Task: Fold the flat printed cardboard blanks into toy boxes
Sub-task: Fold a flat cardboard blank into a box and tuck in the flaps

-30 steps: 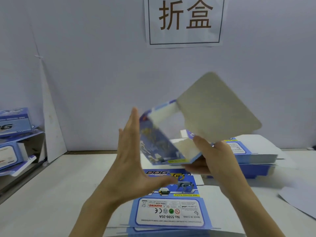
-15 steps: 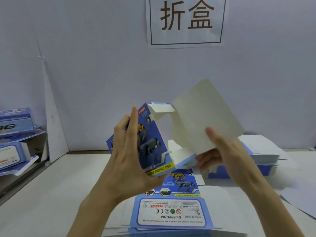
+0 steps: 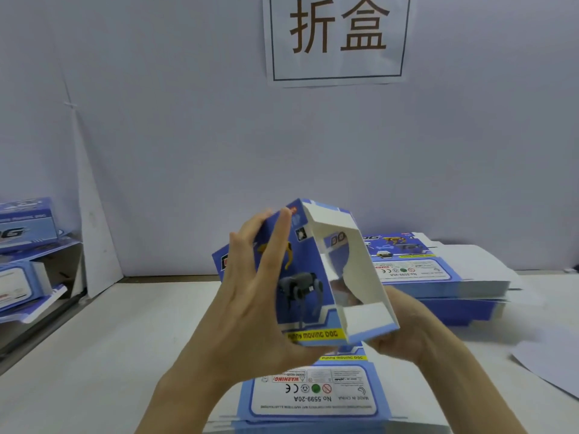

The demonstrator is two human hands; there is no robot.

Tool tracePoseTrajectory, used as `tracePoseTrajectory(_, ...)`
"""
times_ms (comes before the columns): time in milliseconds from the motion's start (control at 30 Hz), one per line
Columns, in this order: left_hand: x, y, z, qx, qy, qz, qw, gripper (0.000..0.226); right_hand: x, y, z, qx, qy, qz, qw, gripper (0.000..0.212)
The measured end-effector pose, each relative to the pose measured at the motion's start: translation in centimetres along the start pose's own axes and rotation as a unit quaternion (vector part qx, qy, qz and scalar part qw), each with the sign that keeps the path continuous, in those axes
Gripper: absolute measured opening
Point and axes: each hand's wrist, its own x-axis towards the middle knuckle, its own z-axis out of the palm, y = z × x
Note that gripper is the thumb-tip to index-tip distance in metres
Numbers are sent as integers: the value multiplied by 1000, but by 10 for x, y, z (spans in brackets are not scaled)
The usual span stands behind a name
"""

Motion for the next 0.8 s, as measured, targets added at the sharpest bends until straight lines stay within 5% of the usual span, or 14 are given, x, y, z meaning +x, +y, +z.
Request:
tracePoseTrajectory(133, -1, 0, -5, 83, 40, 78, 993, 127, -4, -14, -7, 57, 46, -96, 993, 39)
tracePoseTrajectory(233, 1, -2, -10, 104, 70, 84, 989, 128, -14, -24, -8, 6, 75, -225, 971, 28)
tracePoseTrajectory(367, -1, -2, -13, 131, 77, 73, 986, 120, -26, -30, -6, -66, 102, -404, 907, 27)
tracePoseTrajectory(600, -1, 1, -8, 135, 59, 97, 984, 101, -28, -28, -3, -172, 218, -550, 788, 35)
tracePoseTrajectory(700, -1, 3, -5, 162, 62, 89, 981, 99, -34, -30, 0, -164, 176, -545, 803, 24)
tracePoseTrajectory(800, -1, 3, -1, 173, 58, 74, 980, 95, -34, -30, 7, -70, 68, -440, 893, 30)
